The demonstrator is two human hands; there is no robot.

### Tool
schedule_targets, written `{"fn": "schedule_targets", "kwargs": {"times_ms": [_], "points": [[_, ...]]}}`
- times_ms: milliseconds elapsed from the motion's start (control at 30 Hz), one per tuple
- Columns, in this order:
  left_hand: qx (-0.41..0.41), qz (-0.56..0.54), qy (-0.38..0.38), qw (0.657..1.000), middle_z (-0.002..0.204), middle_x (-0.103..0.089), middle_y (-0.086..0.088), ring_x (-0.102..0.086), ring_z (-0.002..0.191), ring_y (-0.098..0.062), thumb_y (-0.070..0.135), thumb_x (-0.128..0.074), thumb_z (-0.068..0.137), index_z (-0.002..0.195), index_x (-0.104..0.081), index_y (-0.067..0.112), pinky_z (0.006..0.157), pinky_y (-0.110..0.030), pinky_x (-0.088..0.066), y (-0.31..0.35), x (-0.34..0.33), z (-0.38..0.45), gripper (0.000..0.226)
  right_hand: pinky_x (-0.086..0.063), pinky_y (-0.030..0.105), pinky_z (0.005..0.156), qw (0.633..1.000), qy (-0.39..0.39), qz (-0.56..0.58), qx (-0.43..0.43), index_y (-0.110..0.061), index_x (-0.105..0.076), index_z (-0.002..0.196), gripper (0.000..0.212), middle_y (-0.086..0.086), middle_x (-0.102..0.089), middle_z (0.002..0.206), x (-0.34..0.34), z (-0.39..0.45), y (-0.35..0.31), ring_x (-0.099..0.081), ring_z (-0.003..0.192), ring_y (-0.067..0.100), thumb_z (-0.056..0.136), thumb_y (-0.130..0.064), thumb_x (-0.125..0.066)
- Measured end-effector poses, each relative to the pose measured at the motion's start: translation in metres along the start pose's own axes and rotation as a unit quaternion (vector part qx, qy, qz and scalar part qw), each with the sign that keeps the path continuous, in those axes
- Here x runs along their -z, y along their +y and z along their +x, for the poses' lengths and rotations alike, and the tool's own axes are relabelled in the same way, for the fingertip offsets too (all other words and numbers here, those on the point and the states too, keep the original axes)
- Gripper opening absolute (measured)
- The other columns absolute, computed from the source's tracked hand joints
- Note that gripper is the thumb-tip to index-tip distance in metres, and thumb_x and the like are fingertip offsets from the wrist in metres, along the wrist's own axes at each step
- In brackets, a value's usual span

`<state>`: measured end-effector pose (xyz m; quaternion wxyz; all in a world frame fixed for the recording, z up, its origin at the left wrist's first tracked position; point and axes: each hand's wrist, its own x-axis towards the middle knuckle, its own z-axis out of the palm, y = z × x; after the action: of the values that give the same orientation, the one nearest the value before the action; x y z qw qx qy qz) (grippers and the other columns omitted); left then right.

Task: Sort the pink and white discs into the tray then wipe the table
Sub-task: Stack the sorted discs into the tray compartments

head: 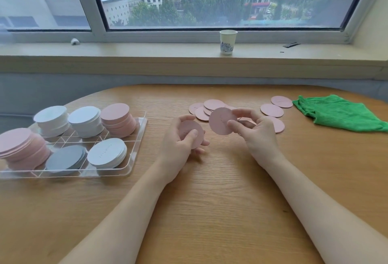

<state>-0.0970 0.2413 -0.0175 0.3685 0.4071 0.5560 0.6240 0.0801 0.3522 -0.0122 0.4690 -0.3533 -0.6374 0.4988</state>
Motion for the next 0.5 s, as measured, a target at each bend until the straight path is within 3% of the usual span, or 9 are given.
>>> {"fn": "schedule_targets", "kwargs": {"times_ms": [167, 333, 500], "points": [[-0.001, -0.047, -0.023, 0.999, 0.124, -0.069, -0.009, -0.075, 0.088, -0.033, 0.019, -0.055, 0.107, 0.131, -0.055, 0.018, 0.063, -0.035, -0.058, 0.003, -0.002, -0.001, 0.024, -0.057, 0.028, 0.080, 0.998, -0.049, 0.042, 0.003, -0.011, -0.070, 0.097, 0.024, 0.006, -0.077, 0.096, -0.017, -0.010, -0.005, -0.074, 0.086, 0.018, 0.079, -0.003, -0.083], [0.003, -0.069, -0.071, 0.995, 0.108, -0.073, -0.013, -0.074, 0.088, -0.038, 0.006, -0.049, 0.108, 0.131, -0.055, 0.017, 0.067, -0.036, -0.057, 0.000, -0.002, -0.003, 0.027, -0.061, 0.034, 0.073, 0.996, -0.075, -0.007, 0.048, -0.009, -0.073, 0.090, 0.017, 0.007, -0.076, 0.083, -0.033, -0.021, -0.006, -0.073, 0.072, 0.028, 0.078, -0.005, -0.085], [0.014, -0.064, -0.076, 0.995, 0.109, -0.072, -0.014, -0.074, 0.094, -0.042, 0.000, -0.045, 0.108, 0.132, -0.055, 0.020, 0.073, -0.040, -0.061, -0.001, -0.001, -0.004, 0.034, -0.052, 0.017, 0.074, 0.986, -0.065, -0.128, 0.090, -0.016, -0.078, 0.094, 0.016, -0.009, -0.074, 0.080, -0.019, -0.018, -0.003, -0.067, 0.075, 0.003, 0.079, -0.016, -0.085]]}}
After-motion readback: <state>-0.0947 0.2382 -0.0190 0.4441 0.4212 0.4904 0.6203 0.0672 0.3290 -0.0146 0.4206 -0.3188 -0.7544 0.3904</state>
